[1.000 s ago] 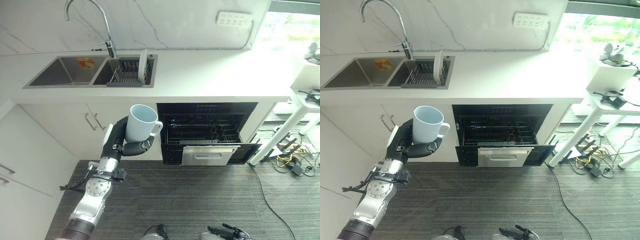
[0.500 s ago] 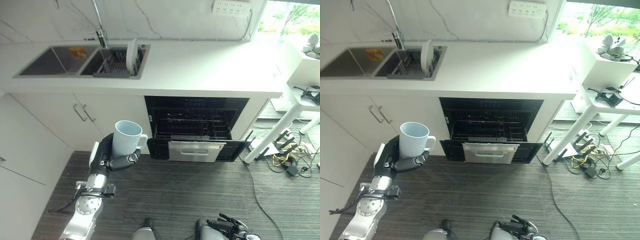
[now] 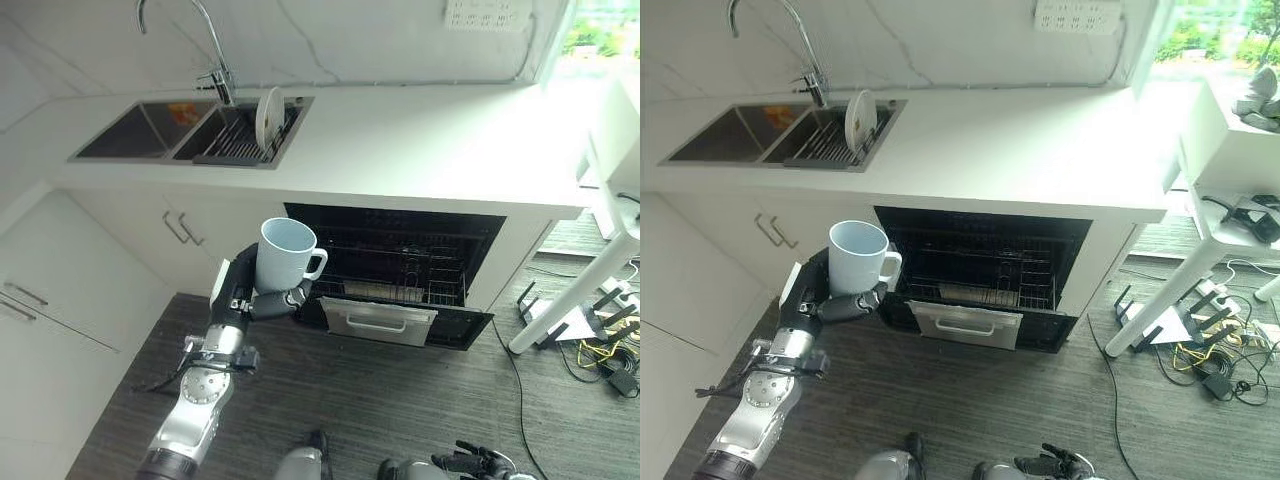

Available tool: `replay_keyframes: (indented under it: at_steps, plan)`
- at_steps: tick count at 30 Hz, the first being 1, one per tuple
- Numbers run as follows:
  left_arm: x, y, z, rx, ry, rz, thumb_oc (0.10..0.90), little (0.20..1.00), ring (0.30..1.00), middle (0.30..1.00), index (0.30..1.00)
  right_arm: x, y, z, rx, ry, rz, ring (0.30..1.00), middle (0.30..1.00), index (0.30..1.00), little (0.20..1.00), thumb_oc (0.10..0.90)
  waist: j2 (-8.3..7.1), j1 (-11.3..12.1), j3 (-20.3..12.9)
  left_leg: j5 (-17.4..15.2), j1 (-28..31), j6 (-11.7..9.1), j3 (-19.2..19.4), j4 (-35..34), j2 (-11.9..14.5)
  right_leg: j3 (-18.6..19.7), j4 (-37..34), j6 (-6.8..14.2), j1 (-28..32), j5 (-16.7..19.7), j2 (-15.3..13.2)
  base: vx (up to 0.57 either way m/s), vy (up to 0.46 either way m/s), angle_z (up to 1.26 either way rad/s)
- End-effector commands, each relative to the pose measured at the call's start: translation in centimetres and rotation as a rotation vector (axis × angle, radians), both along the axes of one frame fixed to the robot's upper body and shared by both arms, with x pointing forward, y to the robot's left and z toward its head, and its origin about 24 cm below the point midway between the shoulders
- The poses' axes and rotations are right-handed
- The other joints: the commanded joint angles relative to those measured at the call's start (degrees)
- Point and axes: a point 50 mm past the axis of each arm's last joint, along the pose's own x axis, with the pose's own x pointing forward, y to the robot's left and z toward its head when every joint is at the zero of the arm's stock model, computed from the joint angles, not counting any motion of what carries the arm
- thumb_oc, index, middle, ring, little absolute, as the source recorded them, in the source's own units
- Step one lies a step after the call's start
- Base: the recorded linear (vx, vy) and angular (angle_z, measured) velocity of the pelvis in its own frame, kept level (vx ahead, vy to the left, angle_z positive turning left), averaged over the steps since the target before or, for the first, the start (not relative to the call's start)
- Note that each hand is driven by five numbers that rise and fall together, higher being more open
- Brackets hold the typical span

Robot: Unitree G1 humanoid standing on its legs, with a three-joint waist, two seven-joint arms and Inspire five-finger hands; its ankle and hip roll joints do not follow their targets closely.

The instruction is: Place the dishes in the dishwasher.

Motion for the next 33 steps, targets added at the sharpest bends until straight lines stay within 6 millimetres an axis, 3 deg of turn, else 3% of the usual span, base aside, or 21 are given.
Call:
replay_keyframes:
  at_steps: [1, 4, 6, 7, 8, 11, 12, 13, 15, 19, 25, 30, 32, 33]
  plan:
    - [1.5, 0.2, 7.1, -0.041, -0.332, -0.031, 0.400, 0.300, 0.300, 0.300, 0.300, -1.1, 0.4, -0.5, 0.009, 0.030, -0.050, 0.900, 0.900, 0.900, 0.900, 0.800, -0.37, 0.26, -1.84, -5.02, 2.37, -0.06, 0.44, 2.85, -1.31, 2.29, -6.19, 9.06, 4.62, 0.56, -5.35, 0.19, 0.283, -0.27]
    - [1.4, 0.1, 7.0, -0.021, -0.324, -0.040, 0.400, 0.300, 0.300, 0.300, 0.300, -1.0, 0.9, -0.6, 0.017, 0.018, -0.082, 0.900, 0.900, 0.900, 0.900, 0.800, -0.10, 0.01, -2.25, -6.51, 4.10, 1.69, 1.48, 2.85, -2.31, 1.75, -6.19, 9.60, 6.02, 1.19, -5.89, 0.20, 0.266, -0.15]
    - [1.4, 0.0, 6.9, -0.012, -0.318, -0.045, 0.400, 0.300, 0.300, 0.300, 0.300, -1.0, 1.4, -0.7, 0.023, 0.010, -0.091, 0.900, 0.900, 0.900, 0.900, 0.800, 0.51, -0.95, -2.29, -7.23, 5.01, 3.24, 1.33, 2.85, -2.86, 2.38, -6.19, 9.88, 6.66, 3.48, -4.50, 0.17, 0.221, -0.15]
    - [1.7, 0.0, 6.9, -0.006, -0.319, -0.050, 0.400, 0.300, 0.300, 0.300, 0.300, -1.1, 1.8, -0.8, 0.031, -0.004, -0.098, 0.900, 0.900, 0.900, 0.900, 0.800, 1.29, -2.53, -1.37, -8.39, 6.23, 4.93, 0.05, 2.85, -3.58, 4.43, -1.25, 10.63, 3.62, 7.43, -3.06, 0.10, 0.138, -0.04]
    - [1.8, 0.0, 7.0, -0.006, -0.320, -0.054, 0.400, 0.300, 0.300, 0.300, 0.300, -1.1, 1.9, -0.8, 0.030, -0.011, -0.104, 0.900, 0.900, 0.900, 0.900, 0.800, 1.21, -2.83, -1.07, -8.63, 6.47, 5.24, -0.17, 2.85, -3.95, 4.96, 0.10, 10.70, 2.39, 7.63, -3.05, 0.10, 0.097, 0.15]
    - [2.0, 0.0, 7.6, -0.010, -0.335, -0.052, 0.400, 0.300, 0.300, 0.300, 0.300, -0.9, 2.0, -0.7, 0.030, -0.016, -0.077, 0.900, 0.900, 0.900, 0.900, 0.800, 0.36, -2.78, -0.23, -8.59, 6.96, 4.40, 0.84, 2.85, -4.03, 3.85, -6.19, 11.02, 1.87, 7.75, -5.09, 0.04, -0.103, 0.28]
    - [1.9, 0.2, 7.8, -0.006, -0.343, -0.042, 0.400, 0.300, 0.300, 0.300, 0.300, -0.8, 2.2, -0.8, 0.032, -0.012, -0.057, 0.900, 0.900, 0.900, 0.900, 0.800, -1.14, -2.92, 0.40, -9.81, 7.93, 4.47, 1.16, 2.85, -4.90, 5.99, -6.19, 12.84, -2.54, 12.68, -7.94, 0.01, -0.263, -0.15]
    - [1.8, 0.5, 7.9, -0.004, -0.343, -0.036, 0.400, 0.300, 0.300, 0.300, 0.300, -0.9, 2.2, -0.8, 0.033, -0.007, -0.038, 0.900, 0.900, 0.900, 0.900, 0.800, -1.35, -2.85, 0.36, -9.91, 7.82, 4.41, 1.19, 2.85, -4.34, 7.47, -6.19, 12.91, -2.31, 10.18, -7.54, 0.02, -0.261, -0.25]
    - [1.7, 0.6, 7.7, -0.011, -0.337, -0.028, 0.400, 0.300, 0.300, 0.300, 0.300, -1.1, 2.0, -0.8, 0.032, -0.008, -0.009, 0.900, 0.900, 0.900, 0.900, 0.800, -1.69, -2.83, -0.11, -9.68, 7.61, 3.87, 1.48, 2.85, -3.61, 8.13, -6.19, 12.79, -2.18, 8.54, -6.96, 0.04, -0.238, 0.04]
    - [1.2, -0.1, 6.9, -0.024, -0.312, -0.021, 0.400, 0.300, 0.300, 0.300, 0.300, -1.2, 1.4, -0.6, 0.028, -0.008, 0.053, 0.900, 0.900, 0.900, 0.900, 0.800, -3.00, -1.97, -2.02, -8.52, 6.54, 1.09, 3.63, 2.85, -0.54, 5.90, -6.19, 11.53, -0.65, 4.58, -6.59, 0.05, -0.273, -0.01]
    - [0.8, -0.3, 6.9, -0.041, -0.315, -0.038, 0.400, 0.300, 0.300, 0.300, 0.300, -1.3, 1.0, -0.5, 0.025, 0.003, 0.049, 0.900, 0.900, 0.900, 0.900, 0.800, -2.29, -1.70, -2.89, -6.63, 5.73, -2.07, 2.58, 2.85, 2.58, 4.48, -6.19, 9.65, -0.07, 2.10, -4.72, 0.00, -0.242, 0.05]
    - [1.0, -0.3, 7.0, -0.061, -0.316, -0.043, 0.400, 0.300, 0.300, 0.300, 0.300, -1.2, 0.6, -0.4, 0.009, -0.006, 0.041, 0.900, 0.900, 0.900, 0.900, 0.800, -2.11, -2.17, -3.15, -5.27, 5.84, -3.11, 2.42, 2.85, 3.59, 4.62, -6.19, 8.63, 0.17, 1.46, -3.61, 0.00, -0.115, 0.04]
    - [1.1, -0.4, 7.0, -0.070, -0.317, -0.050, 0.400, 0.300, 0.300, 0.300, 0.300, -1.1, 0.3, -0.3, -0.001, 0.001, 0.045, 0.900, 0.900, 0.900, 0.900, 0.800, -2.52, -2.26, -3.22, -4.92, 6.62, -2.87, 2.50, 2.85, 2.60, 5.60, -6.19, 8.34, 0.17, 1.52, -3.45, 0.03, -0.090, 0.02]
    - [1.2, -0.6, 7.0, -0.071, -0.316, -0.066, 0.400, 0.300, 0.300, 0.300, 0.300, -1.1, 0.2, -0.3, -0.011, 0.003, 0.048, 0.900, 0.900, 0.900, 0.900, 0.800, -2.97, -1.94, -2.94, -2.95, 6.67, -2.68, 2.46, 2.85, 1.78, 6.54, -6.19, 8.04, 0.50, 1.58, -3.35, 0.03, -0.059, 0.00]
